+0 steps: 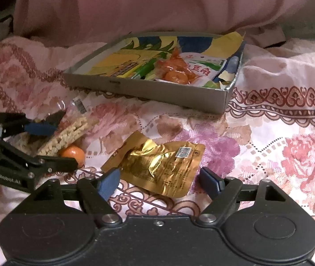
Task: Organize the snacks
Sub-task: 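Lower the left tool around the rice-cracker pack while right tool lowers onto the gold pack, then close the left tool on the rice-cracker pack while the right tool grasps the gold pack, then lift the rice-cracker pack with the left tool while the right tool lifts the gold pack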
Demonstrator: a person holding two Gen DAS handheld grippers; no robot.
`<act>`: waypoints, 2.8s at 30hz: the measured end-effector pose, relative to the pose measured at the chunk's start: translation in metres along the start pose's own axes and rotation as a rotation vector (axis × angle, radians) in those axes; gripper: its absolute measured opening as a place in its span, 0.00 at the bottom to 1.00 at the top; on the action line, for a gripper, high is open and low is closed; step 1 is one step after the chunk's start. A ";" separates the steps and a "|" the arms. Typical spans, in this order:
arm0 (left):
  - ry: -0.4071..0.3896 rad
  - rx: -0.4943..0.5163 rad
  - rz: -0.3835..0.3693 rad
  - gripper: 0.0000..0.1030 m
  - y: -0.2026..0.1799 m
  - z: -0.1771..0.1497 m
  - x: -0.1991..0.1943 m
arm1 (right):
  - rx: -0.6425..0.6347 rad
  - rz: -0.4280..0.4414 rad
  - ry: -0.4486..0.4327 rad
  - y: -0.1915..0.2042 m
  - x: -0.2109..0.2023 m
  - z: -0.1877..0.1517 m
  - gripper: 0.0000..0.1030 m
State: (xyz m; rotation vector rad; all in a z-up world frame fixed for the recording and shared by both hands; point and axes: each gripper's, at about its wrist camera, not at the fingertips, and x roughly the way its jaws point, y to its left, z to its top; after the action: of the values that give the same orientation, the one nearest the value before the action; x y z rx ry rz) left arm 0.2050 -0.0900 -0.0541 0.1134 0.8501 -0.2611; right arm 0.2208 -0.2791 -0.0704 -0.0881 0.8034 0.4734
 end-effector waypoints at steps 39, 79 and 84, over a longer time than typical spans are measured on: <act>-0.005 -0.020 -0.010 0.76 -0.001 -0.002 -0.003 | -0.127 -0.112 0.003 0.028 -0.007 -0.010 0.58; -0.160 -0.144 -0.033 0.67 0.005 0.011 -0.043 | -0.115 -0.248 -0.295 0.044 -0.024 0.001 0.08; -0.208 -0.161 0.004 0.67 0.010 0.043 -0.038 | -0.069 -0.254 -0.377 0.032 -0.013 0.025 0.08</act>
State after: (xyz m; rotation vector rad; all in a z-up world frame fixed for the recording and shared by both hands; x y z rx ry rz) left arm 0.2150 -0.0825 0.0029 -0.0615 0.6614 -0.1964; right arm 0.2161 -0.2486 -0.0404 -0.1575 0.3980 0.2646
